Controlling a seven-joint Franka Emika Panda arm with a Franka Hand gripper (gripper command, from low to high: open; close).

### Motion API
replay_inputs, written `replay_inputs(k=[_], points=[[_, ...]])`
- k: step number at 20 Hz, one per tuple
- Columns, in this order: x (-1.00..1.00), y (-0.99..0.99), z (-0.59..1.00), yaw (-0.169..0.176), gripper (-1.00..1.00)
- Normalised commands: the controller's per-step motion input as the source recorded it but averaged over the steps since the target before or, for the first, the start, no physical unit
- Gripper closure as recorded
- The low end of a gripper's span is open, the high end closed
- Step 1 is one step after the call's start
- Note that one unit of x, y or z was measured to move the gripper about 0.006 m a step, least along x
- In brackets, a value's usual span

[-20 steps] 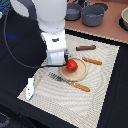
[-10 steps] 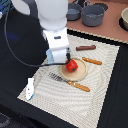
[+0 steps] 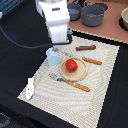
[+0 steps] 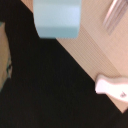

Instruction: Interact with the objects in diverse but meaningful ways.

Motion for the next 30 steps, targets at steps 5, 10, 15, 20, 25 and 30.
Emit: replay_inputs(k=[5, 10, 15, 20, 25, 30], points=[[-0.07, -0.84, 0.13, -0.010, -1.00], [-0.06, -0.67, -0.32, -0.127, -1.00], [-0.10, -0.50, -0.57, -0.220, -1.00], [-0.12, -0.32, -0.51, -0.198, -1.00], [0.04, -0.03, -0.07, -0.093, -1.00], [0.37, 0.00, 0.04, -0.109, -1.00]])
